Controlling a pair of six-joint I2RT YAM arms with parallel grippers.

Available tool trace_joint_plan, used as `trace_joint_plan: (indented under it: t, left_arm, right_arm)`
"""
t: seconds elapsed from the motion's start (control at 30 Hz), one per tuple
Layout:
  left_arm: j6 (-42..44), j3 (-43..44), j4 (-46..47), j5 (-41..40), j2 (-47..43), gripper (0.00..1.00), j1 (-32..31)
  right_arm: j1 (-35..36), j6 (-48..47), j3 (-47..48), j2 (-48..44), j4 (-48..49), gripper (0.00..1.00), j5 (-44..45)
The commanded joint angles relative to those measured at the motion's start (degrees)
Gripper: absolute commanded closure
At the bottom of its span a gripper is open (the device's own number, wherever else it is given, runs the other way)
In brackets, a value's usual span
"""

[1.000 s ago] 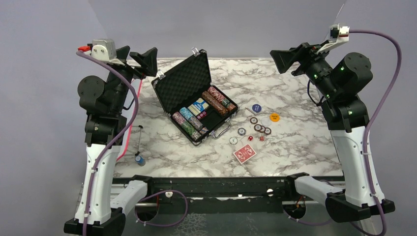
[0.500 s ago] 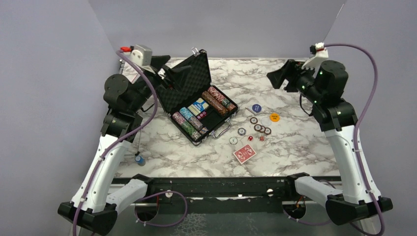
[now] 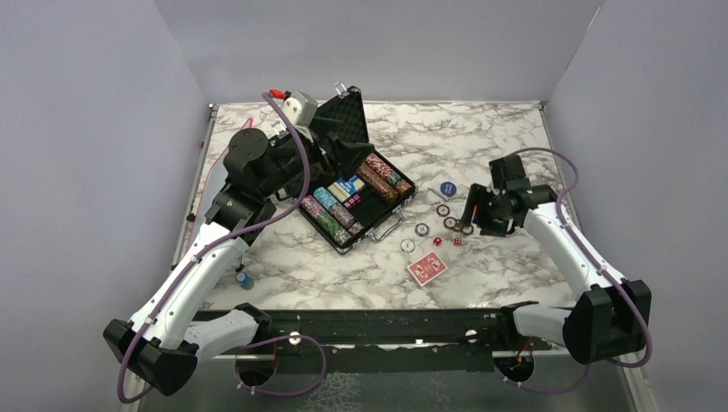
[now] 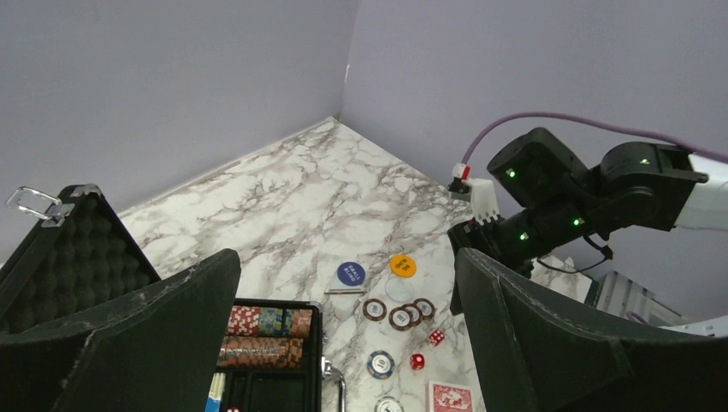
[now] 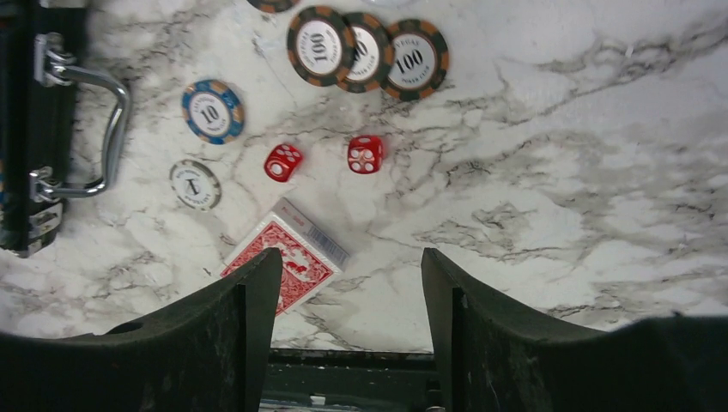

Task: Pack up texas hold em set

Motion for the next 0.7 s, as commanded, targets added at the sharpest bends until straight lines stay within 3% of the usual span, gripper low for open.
trace_joint_plan:
  t: [0.0,0.4,0.53,0.67]
  left_arm:
    - [0.1,0.0,2.0,-2.2,0.4,0.01,-1.2]
    - [0.1,-0.3,0.8,-3.6,0.7,0.01,-1.7]
    - [-0.3,-0.1,0.5,-4.0,0.9,0.01,-1.7]
    - [-0.5,0.1,0.5,-4.0,1.0,0.01,-1.7]
  right_arm:
    - [0.4,2.7,-2.7,1.4,3.1,0.37,2.4]
    - [3.8,4.1,-3.1,9.8,10.6,0.46,5.4]
    - [5.2,4.6,-2.3,12.7,11.6,0.6,7.2]
    - [6.1,4.8,-1.9,14.2,11.4,0.65,9.2]
